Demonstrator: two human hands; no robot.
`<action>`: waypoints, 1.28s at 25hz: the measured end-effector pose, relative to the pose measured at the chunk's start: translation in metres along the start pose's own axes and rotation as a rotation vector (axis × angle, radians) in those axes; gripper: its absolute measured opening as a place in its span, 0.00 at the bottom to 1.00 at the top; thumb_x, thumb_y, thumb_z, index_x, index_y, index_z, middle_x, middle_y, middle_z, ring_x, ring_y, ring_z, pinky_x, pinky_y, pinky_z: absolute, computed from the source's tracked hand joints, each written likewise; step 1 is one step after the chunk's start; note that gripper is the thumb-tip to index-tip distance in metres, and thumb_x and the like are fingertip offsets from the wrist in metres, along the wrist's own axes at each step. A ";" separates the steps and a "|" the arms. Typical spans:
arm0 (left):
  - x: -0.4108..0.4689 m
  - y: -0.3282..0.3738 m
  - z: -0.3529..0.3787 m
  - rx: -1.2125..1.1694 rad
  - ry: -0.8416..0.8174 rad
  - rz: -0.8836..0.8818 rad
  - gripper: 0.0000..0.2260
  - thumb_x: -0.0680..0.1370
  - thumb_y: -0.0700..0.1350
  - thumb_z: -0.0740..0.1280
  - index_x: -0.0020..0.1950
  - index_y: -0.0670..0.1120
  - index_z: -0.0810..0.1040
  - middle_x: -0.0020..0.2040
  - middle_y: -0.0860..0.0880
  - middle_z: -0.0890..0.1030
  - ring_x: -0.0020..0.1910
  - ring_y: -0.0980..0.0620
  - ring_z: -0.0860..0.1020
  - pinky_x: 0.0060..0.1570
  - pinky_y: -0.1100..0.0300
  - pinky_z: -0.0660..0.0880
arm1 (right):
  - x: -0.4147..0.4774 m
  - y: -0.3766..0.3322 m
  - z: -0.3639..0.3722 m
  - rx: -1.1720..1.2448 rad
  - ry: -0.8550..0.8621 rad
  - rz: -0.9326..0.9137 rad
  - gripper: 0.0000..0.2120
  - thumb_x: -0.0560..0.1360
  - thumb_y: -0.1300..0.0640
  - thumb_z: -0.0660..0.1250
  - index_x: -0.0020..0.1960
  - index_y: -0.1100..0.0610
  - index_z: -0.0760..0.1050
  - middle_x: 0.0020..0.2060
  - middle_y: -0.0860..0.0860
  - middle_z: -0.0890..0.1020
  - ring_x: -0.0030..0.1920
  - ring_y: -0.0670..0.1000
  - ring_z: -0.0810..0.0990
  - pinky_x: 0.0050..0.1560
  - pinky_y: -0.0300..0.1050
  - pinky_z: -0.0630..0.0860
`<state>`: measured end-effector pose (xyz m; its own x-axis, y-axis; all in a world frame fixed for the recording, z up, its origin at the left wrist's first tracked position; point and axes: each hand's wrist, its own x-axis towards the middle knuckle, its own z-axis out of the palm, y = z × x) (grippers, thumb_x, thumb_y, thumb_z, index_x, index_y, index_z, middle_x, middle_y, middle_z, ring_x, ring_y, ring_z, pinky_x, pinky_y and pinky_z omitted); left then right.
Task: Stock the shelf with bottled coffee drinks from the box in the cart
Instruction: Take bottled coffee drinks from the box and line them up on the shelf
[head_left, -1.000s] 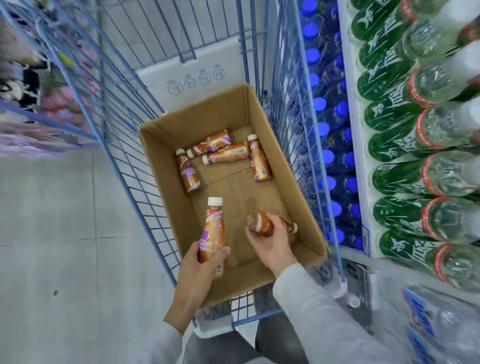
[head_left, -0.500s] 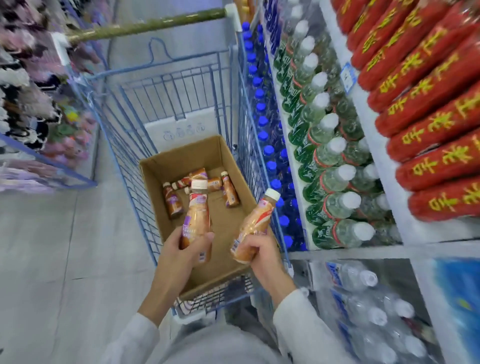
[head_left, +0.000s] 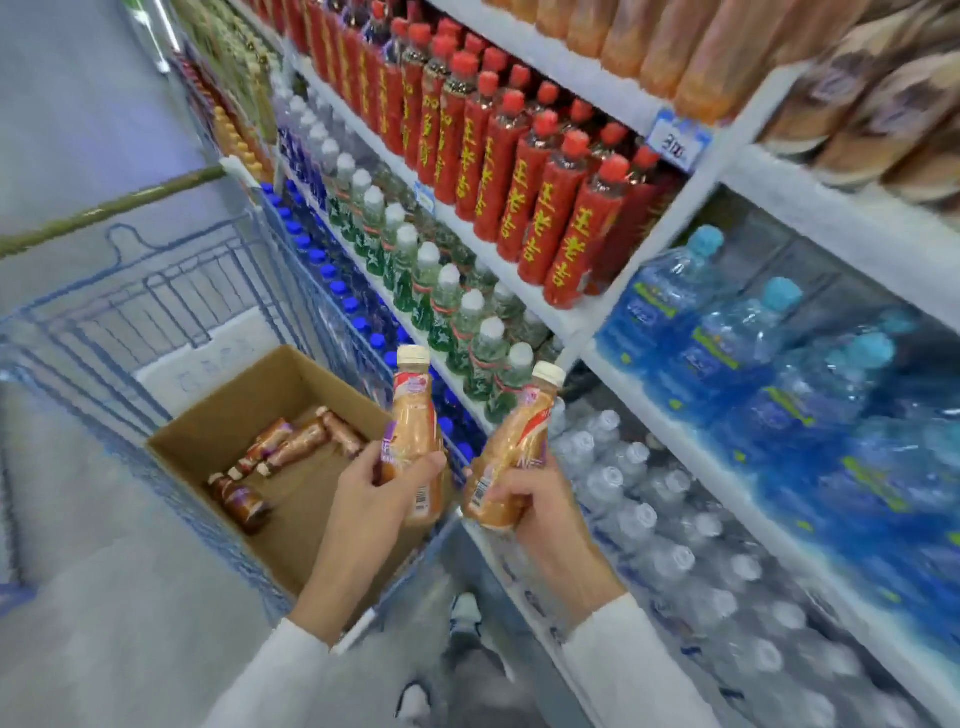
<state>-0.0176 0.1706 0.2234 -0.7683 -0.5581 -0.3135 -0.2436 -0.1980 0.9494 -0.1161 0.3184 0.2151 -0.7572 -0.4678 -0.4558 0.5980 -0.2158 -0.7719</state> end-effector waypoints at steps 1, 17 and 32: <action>-0.005 0.005 0.014 0.009 -0.042 0.015 0.18 0.65 0.62 0.77 0.51 0.57 0.84 0.44 0.49 0.87 0.42 0.51 0.85 0.43 0.55 0.80 | -0.016 -0.008 -0.011 0.039 0.029 -0.041 0.26 0.51 0.67 0.70 0.50 0.57 0.78 0.41 0.59 0.79 0.44 0.59 0.78 0.43 0.51 0.76; -0.168 0.080 0.366 0.122 -0.825 0.213 0.21 0.61 0.54 0.83 0.49 0.47 0.85 0.42 0.45 0.87 0.39 0.49 0.85 0.36 0.62 0.81 | -0.284 -0.173 -0.292 0.016 0.607 -0.509 0.33 0.49 0.62 0.75 0.54 0.59 0.77 0.43 0.58 0.83 0.48 0.60 0.82 0.54 0.61 0.77; -0.232 0.140 0.590 0.191 -0.739 0.689 0.19 0.71 0.60 0.78 0.55 0.60 0.74 0.48 0.65 0.81 0.45 0.73 0.78 0.41 0.71 0.71 | -0.349 -0.343 -0.410 -0.296 0.855 -0.864 0.34 0.60 0.67 0.78 0.57 0.43 0.69 0.51 0.45 0.83 0.51 0.45 0.82 0.45 0.40 0.79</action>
<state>-0.2228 0.7474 0.4383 -0.9336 0.1462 0.3273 0.3475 0.1452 0.9264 -0.1645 0.9072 0.4570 -0.8665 0.4604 0.1927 -0.1768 0.0780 -0.9812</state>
